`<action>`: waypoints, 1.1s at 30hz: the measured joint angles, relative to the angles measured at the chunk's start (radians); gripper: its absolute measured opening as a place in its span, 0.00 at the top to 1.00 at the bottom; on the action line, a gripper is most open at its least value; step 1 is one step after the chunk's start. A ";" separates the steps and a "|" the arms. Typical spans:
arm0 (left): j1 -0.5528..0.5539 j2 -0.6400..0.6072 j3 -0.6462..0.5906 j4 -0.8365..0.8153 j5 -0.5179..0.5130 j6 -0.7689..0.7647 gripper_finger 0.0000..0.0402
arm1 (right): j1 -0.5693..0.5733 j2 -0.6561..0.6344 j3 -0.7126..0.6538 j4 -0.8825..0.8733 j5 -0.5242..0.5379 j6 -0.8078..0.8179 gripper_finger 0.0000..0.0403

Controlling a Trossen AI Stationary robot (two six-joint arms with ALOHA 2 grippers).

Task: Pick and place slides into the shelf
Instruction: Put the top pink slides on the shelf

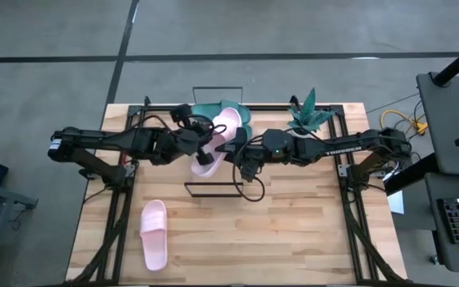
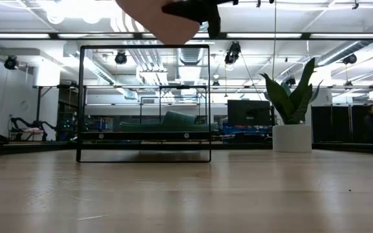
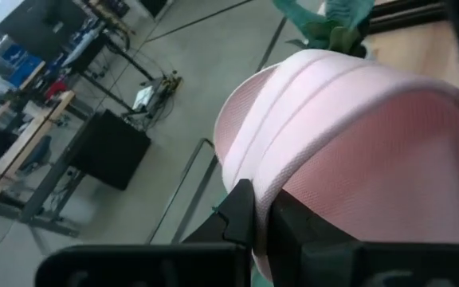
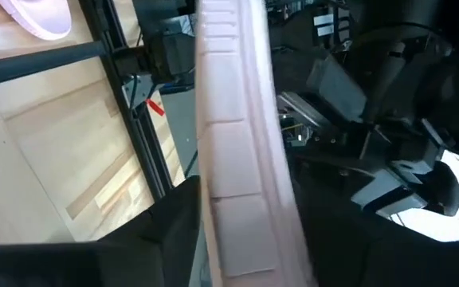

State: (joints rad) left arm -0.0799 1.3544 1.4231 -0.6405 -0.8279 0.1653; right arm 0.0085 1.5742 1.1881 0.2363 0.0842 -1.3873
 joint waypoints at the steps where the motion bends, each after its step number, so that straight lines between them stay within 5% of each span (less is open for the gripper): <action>1: 0.000 0.000 0.000 0.008 0.010 0.009 1.00 | 0.000 0.000 0.000 0.000 0.004 0.006 0.55; 9: 0.000 -0.001 0.000 0.036 0.034 0.060 1.00 | 0.000 0.002 -0.002 -0.002 0.056 0.021 0.84; 15: 0.000 -0.006 -0.003 0.035 0.040 0.137 0.98 | -0.001 0.002 -0.006 0.002 0.067 0.023 0.84; 22: -0.002 -0.088 -0.006 0.037 0.051 0.294 0.77 | -0.008 -0.034 -0.034 0.004 0.069 0.063 0.85; 27: -0.003 -0.218 -0.010 0.035 0.118 0.405 0.63 | -0.049 -0.089 -0.047 0.023 -0.183 0.132 0.85; 33: -0.001 -0.392 -0.097 0.090 0.592 0.470 0.59 | -0.136 -0.125 -0.096 0.212 -0.694 0.283 0.85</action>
State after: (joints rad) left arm -0.0807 0.9621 1.3259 -0.5507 -0.2360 0.6350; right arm -0.1279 1.4488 1.0917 0.4480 -0.6096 -1.1040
